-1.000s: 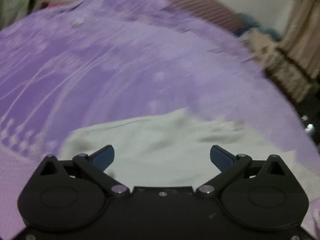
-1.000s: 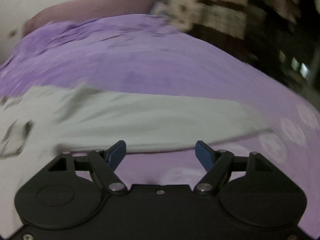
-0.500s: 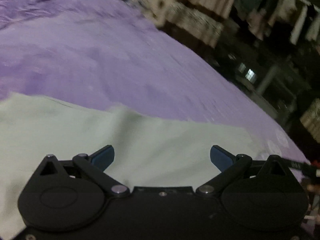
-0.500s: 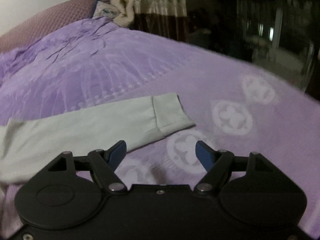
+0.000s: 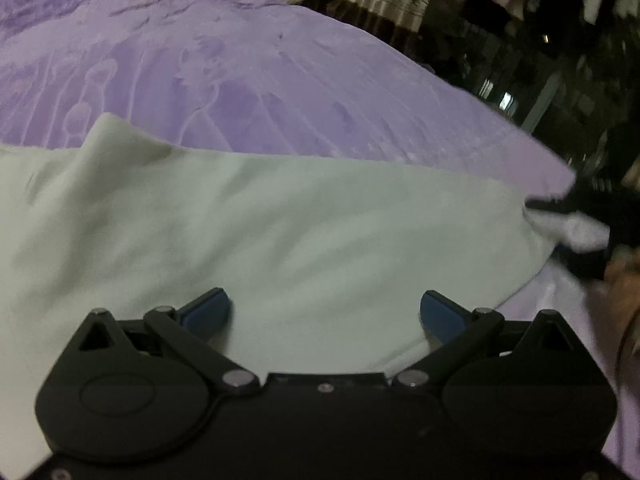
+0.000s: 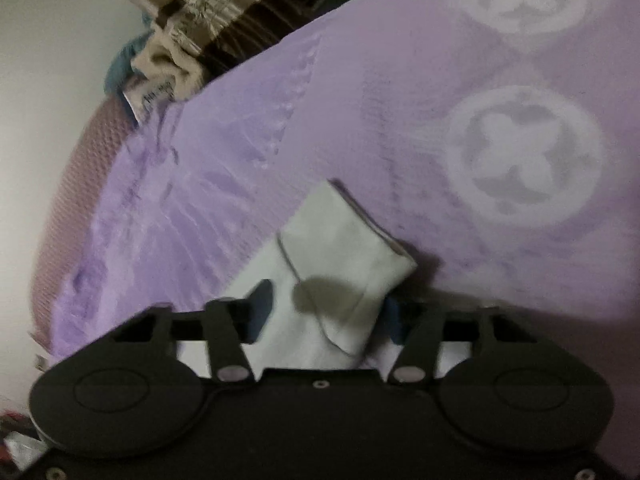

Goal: Fold small clothes
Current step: 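Reach the right tool to the other sleeve cuff and close on it, then carry the held sleeve across the shirt front and open the right tool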

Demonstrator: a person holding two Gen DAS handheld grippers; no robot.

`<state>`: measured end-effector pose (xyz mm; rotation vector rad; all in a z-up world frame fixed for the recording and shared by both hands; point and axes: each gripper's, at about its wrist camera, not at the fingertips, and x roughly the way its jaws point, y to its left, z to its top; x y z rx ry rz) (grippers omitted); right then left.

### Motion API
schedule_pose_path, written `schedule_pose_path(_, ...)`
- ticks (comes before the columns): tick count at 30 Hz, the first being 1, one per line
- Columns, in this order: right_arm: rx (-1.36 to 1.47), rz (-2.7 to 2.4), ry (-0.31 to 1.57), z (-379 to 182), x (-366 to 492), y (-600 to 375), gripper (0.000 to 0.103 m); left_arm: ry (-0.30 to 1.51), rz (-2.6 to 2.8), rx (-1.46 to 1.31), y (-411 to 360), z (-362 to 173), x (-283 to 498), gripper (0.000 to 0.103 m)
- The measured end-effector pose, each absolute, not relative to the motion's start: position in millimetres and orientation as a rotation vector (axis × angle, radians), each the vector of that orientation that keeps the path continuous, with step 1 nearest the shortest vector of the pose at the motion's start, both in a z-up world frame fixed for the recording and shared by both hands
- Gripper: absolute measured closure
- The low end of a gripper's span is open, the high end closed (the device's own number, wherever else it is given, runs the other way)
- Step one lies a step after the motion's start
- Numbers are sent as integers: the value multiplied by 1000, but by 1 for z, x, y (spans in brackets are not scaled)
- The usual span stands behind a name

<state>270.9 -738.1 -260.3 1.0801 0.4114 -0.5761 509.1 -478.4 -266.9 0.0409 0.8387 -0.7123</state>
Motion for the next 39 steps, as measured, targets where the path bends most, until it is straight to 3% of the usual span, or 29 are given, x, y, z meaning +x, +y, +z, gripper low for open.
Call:
schedule_pose_path(1, 1085, -555, 416, -260, 276, -739, 97, 831, -710, 63, -479, -267, 508, 0)
schedule_pose_path(9, 884, -531, 284, -231, 258, -705, 98, 851, -723, 8, -471, -264, 522, 0)
schedule_pose_path(16, 726, -465, 198, -159, 261, -679, 98, 875, -747, -123, -425, -248, 505, 0)
schedule_pose_path(23, 520, -344, 171, -74, 308, -594, 98, 807, -736, -106, -318, -213, 490, 0)
schedule_pose_path(29, 405, -185, 190, -32, 365, -492, 98, 733, -612, -95, -199, -178, 483, 0)
schedule_pose_path(39, 297, 43, 335, -71, 453, -294, 98, 706, -435, -146, -27, -168, 459, 0)
